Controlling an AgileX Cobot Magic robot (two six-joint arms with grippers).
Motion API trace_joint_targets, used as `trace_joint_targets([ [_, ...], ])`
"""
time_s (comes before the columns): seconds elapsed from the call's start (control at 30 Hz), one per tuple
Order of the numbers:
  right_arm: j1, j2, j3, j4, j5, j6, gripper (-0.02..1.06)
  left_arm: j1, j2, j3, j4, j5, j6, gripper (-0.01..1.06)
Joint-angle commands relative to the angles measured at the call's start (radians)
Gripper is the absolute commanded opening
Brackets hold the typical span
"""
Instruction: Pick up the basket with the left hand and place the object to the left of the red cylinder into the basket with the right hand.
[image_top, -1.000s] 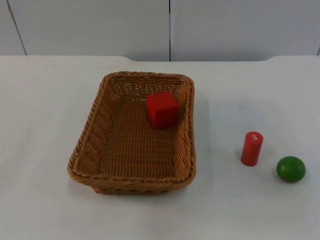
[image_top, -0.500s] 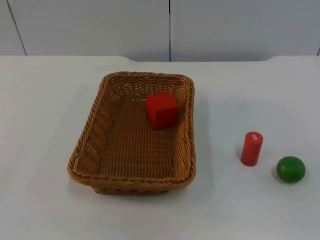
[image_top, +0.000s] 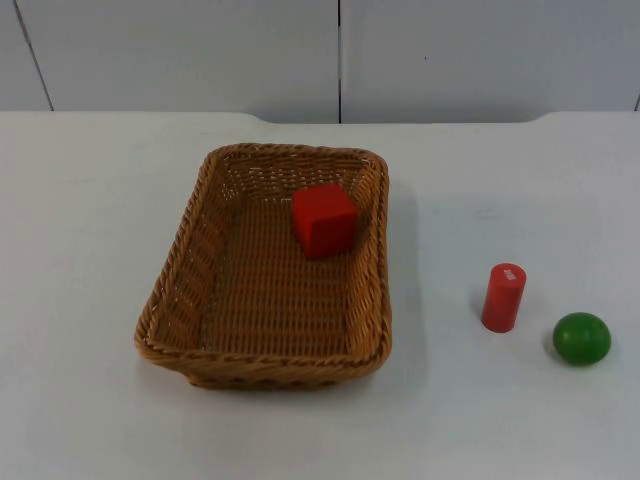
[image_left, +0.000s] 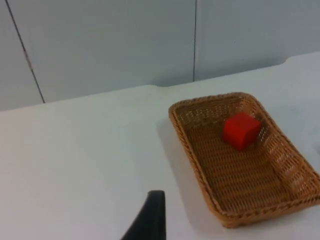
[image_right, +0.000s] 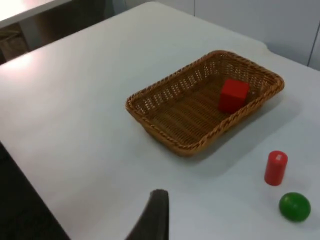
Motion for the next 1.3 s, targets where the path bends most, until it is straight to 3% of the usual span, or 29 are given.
trace_joint_targets([
  [0.0,0.003,-0.062,0.020,0.008,0.035,0.000,0.82,0.002,-0.029,0.005,0.019,0.028,0.001,0.90],
  [0.17,0.003,-0.136,0.067,0.061,0.075,-0.079,0.82,0.002,-0.076,0.005,0.090,0.077,-0.009,0.90],
  [0.43,0.011,-0.136,0.131,0.079,0.088,-0.094,0.82,0.003,-0.076,0.060,0.104,0.136,-0.046,0.90],
  [0.67,0.011,-0.136,0.131,0.079,0.088,-0.094,0.82,0.004,-0.076,0.113,0.213,0.114,-0.196,0.90],
  [1.27,0.011,-0.136,0.131,0.081,0.086,-0.077,0.82,0.004,-0.076,0.113,0.221,0.114,-0.201,0.90],
])
